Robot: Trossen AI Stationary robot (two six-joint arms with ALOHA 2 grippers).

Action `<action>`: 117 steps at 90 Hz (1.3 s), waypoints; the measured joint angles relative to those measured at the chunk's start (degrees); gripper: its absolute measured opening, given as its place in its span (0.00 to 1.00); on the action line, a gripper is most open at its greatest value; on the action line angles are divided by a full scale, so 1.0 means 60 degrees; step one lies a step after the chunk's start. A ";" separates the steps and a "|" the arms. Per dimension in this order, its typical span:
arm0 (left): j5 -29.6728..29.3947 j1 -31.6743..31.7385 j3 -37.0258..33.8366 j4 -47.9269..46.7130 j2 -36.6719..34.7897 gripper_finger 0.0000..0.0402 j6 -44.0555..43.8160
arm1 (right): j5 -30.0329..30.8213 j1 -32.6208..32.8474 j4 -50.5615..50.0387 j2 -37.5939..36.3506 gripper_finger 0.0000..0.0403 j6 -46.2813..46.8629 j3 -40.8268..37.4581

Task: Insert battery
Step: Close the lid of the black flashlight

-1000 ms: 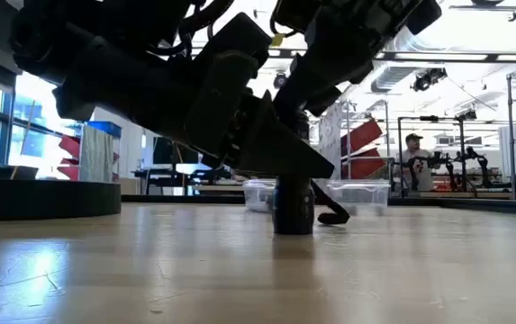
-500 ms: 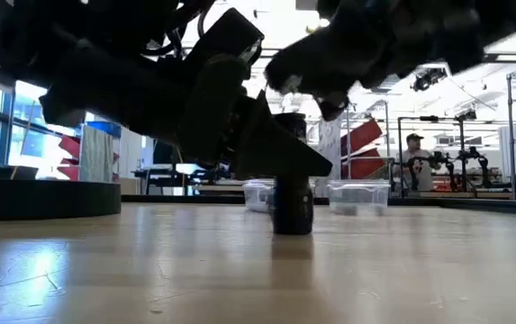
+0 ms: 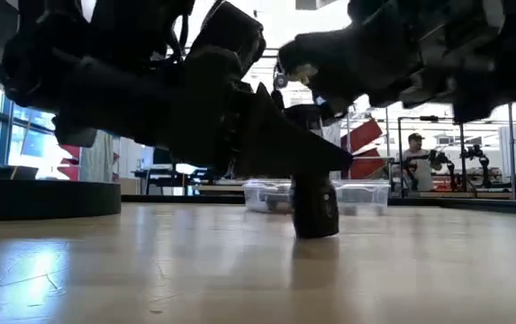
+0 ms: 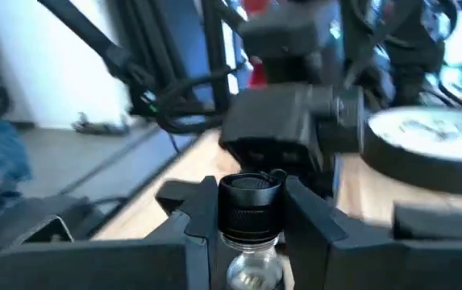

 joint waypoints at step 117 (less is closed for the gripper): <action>0.2791 0.0736 0.0612 -0.0248 -0.0018 0.25 0.1071 | -0.3333 -0.0910 0.2035 0.1405 0.19 -0.0195 0.0003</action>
